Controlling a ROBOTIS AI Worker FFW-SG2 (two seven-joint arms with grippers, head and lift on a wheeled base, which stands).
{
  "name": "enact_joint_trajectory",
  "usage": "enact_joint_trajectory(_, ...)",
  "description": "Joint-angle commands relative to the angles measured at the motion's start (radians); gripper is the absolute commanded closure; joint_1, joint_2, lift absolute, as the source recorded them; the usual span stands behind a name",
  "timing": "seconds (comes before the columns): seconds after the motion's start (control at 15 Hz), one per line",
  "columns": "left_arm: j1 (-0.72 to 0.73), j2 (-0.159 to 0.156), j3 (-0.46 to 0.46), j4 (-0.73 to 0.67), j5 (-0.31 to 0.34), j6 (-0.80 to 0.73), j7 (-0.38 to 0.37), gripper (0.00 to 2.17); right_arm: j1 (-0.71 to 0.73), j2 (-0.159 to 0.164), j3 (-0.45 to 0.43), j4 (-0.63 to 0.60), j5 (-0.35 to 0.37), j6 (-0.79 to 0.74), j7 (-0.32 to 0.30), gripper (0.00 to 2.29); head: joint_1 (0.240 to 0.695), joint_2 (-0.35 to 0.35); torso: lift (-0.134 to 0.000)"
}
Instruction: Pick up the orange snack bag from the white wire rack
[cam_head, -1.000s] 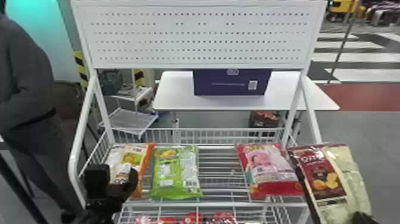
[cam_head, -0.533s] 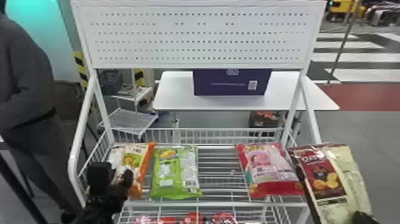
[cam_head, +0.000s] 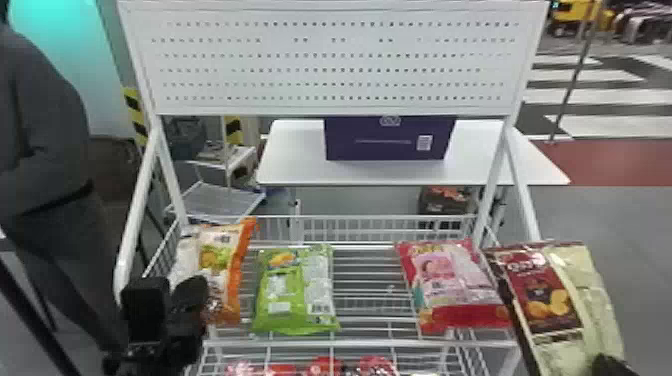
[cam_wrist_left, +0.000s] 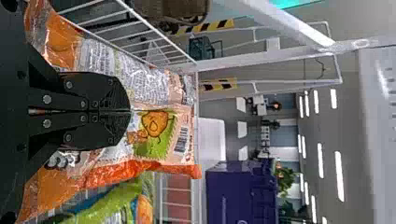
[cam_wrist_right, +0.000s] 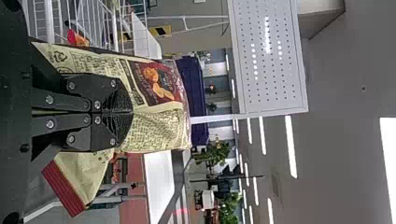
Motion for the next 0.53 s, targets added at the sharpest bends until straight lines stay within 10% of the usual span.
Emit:
enact_joint_trajectory(0.0,0.136,0.002,0.034,-0.177,0.022,0.005,-0.006,2.07,0.000,0.001,0.000,0.001,0.000,0.000,0.000,2.26,0.499,0.000,0.000)
enact_joint_trajectory(0.47,0.532,0.028,0.046,-0.442,0.017,-0.188,0.009,2.07,0.002,0.001,0.003,-0.001,0.000,0.000,0.000,2.26,0.499,0.000,0.000)
